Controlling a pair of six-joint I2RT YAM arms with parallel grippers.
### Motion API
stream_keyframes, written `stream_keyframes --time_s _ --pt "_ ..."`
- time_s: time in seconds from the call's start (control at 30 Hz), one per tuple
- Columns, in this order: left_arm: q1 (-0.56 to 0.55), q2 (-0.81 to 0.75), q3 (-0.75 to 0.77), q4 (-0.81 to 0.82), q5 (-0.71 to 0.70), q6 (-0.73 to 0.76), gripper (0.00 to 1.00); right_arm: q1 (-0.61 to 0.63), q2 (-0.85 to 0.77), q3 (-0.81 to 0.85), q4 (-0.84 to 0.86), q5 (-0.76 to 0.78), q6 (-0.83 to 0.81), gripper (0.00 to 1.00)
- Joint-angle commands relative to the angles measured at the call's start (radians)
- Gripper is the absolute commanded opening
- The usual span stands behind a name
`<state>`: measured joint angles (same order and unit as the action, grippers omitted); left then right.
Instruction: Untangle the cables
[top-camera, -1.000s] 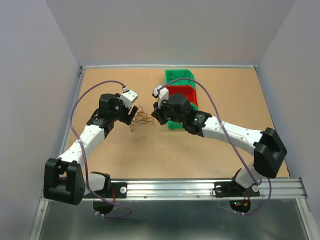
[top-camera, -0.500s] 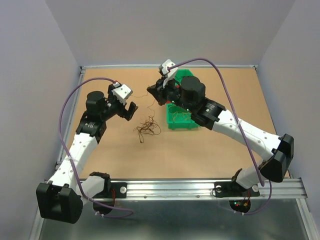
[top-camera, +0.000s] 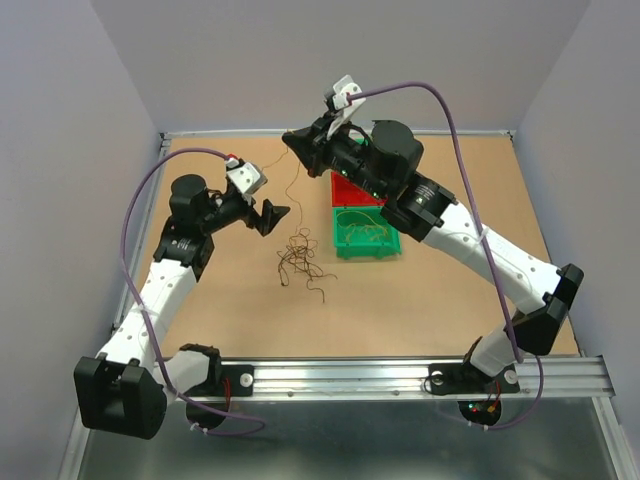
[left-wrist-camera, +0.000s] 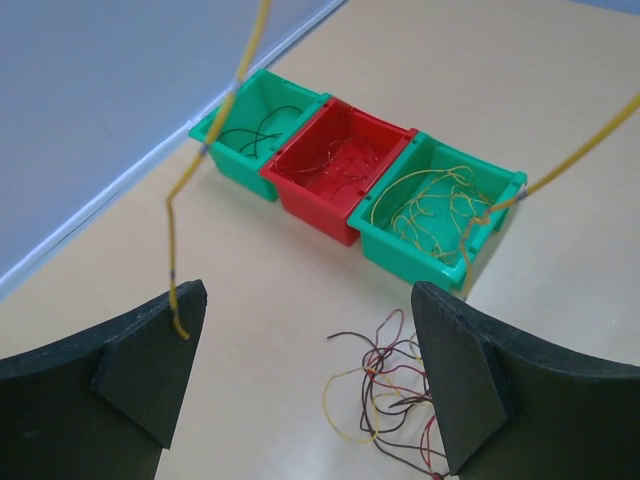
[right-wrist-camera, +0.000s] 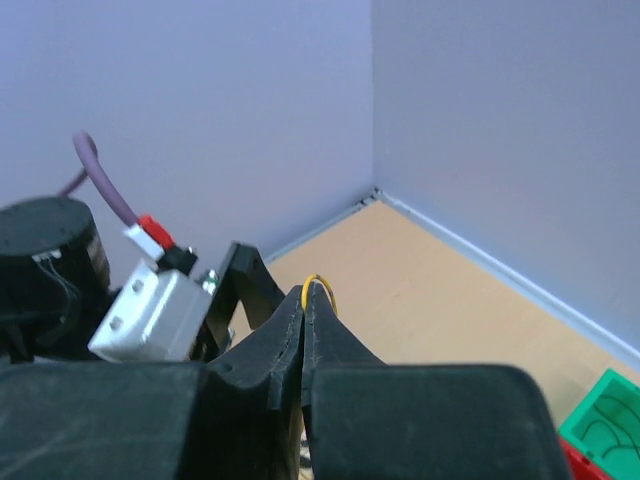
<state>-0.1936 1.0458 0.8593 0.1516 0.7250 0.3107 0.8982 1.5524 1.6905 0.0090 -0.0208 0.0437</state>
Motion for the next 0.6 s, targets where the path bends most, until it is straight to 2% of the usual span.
stream_keyframes --time_s 0.0,0.17,0.23,0.33,0.53,0.57 --pt "0.006 0.017 -0.009 0.137 0.093 0.002 0.95 0.007 0.028 0.153 0.068 0.016 0.027 0.01" --pt "0.006 0.04 -0.092 0.29 0.158 0.011 0.95 0.007 0.066 0.245 0.126 0.039 0.048 0.0" --pt "0.006 0.069 -0.092 0.302 0.198 0.007 0.95 0.007 0.086 0.288 0.135 0.039 0.056 0.0" --pt "0.006 0.123 -0.065 0.309 0.269 -0.007 0.94 0.007 0.1 0.31 0.163 0.033 0.073 0.01" --pt "0.005 0.252 0.018 0.359 0.307 -0.071 0.92 0.007 0.094 0.265 0.334 0.036 0.116 0.01" --pt "0.003 0.281 0.033 0.377 0.315 -0.093 0.89 0.007 0.095 0.259 0.37 0.038 0.122 0.01"
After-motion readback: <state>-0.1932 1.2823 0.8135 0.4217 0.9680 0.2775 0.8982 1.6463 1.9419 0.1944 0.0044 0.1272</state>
